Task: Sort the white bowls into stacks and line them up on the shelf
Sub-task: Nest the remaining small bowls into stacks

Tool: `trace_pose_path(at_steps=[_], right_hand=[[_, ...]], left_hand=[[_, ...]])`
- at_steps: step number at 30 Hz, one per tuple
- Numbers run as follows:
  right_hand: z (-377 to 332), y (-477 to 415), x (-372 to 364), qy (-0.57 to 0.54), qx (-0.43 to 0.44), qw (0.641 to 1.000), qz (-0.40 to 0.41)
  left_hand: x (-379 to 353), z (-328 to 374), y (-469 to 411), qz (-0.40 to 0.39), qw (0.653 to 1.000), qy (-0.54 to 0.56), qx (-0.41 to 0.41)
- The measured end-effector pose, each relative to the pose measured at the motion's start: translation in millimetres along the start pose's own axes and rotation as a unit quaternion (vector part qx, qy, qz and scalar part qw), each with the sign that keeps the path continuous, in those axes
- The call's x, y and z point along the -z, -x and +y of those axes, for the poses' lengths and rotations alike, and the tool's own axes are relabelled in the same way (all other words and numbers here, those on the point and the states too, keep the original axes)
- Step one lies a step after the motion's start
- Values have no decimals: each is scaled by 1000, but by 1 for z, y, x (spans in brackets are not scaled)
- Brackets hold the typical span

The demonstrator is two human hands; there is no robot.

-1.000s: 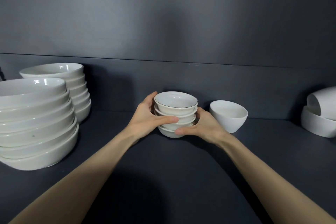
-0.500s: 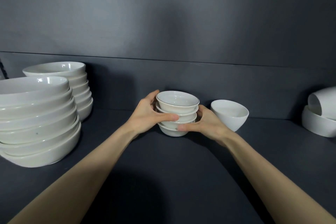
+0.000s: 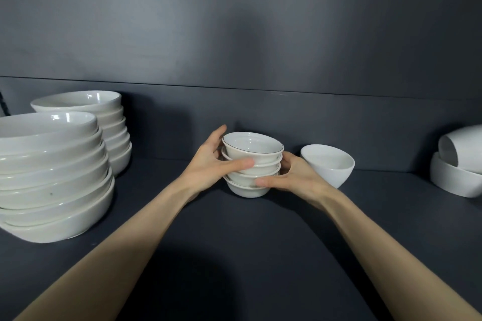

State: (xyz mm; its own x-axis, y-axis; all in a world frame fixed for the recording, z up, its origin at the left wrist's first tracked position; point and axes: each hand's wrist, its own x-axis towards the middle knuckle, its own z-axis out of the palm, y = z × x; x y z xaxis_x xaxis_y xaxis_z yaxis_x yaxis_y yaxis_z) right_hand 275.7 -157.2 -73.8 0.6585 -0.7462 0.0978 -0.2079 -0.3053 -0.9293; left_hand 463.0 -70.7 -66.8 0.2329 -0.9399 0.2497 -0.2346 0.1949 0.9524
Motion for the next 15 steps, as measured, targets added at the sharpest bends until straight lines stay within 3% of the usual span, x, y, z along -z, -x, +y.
trace_pose_path(at_steps=[5, 15], right_hand=[[5, -3, 1, 4, -8, 1000, 4], [1, -3, 2, 43, -10, 999, -1]], left_hand=[[-2, -5, 0, 41, 999, 14, -25], [-4, -6, 0, 40, 998, 1, -41]])
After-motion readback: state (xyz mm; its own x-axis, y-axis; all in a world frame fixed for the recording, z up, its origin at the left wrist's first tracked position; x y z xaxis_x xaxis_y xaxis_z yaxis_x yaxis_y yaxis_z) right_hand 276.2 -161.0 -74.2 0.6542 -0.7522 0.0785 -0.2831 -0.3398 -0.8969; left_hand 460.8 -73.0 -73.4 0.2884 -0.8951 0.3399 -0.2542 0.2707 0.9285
